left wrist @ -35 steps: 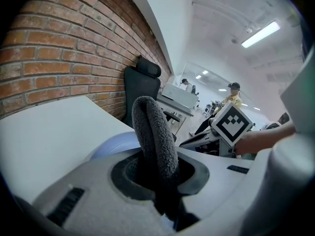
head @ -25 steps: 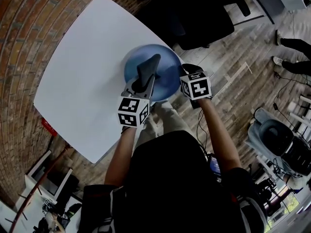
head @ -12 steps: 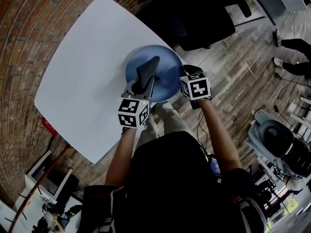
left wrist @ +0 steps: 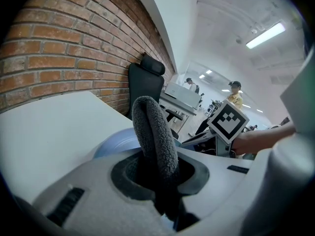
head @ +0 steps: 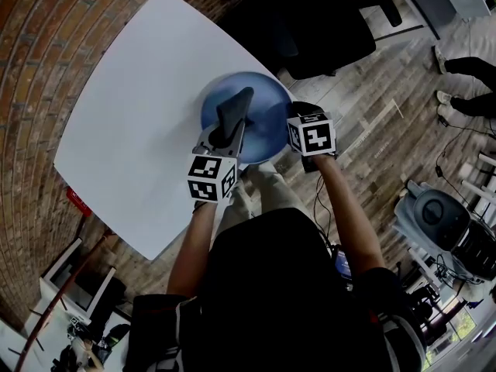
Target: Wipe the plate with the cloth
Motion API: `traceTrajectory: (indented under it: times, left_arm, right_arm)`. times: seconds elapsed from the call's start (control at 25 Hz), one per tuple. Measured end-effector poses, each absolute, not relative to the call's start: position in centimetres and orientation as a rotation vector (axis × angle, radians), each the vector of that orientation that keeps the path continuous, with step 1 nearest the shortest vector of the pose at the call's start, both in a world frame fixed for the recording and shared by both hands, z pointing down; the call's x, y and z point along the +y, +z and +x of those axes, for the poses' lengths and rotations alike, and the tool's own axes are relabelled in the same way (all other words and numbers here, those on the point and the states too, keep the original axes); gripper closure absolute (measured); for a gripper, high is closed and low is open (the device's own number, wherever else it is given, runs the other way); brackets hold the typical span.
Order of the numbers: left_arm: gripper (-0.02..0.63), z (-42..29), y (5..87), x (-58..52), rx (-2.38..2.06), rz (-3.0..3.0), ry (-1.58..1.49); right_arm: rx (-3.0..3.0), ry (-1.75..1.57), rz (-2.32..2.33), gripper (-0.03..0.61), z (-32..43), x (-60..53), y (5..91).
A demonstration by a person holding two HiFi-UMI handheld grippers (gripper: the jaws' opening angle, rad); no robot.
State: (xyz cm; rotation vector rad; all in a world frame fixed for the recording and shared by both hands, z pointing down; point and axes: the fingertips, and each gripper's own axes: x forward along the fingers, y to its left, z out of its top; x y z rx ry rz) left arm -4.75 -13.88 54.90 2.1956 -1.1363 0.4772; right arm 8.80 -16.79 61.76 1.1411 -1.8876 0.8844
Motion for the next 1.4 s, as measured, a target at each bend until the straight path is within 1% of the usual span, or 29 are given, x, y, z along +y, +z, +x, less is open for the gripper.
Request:
traceTrajectory:
  times: [0.8, 1.12, 1.4]
  left_arm:
    - [0.552, -4.5, 55.9, -13.5, -1.072, 2.237, 0.563]
    - [0.552, -4.6, 55.7, -14.3, -0.965, 2.379, 0.789]
    - [0.552, -5.7, 55.4, -15.6, -0.964, 2.479, 0.990]
  right_arm:
    - [-1.855, 0.940, 1.189, 0.546, 8.9, -17.1, 61.8]
    - [-1.850, 0.941, 1.193, 0.546, 9.0, -17.1, 61.8]
    - [-1.847, 0.940, 1.193, 0.546, 8.7, -17.0, 61.7]
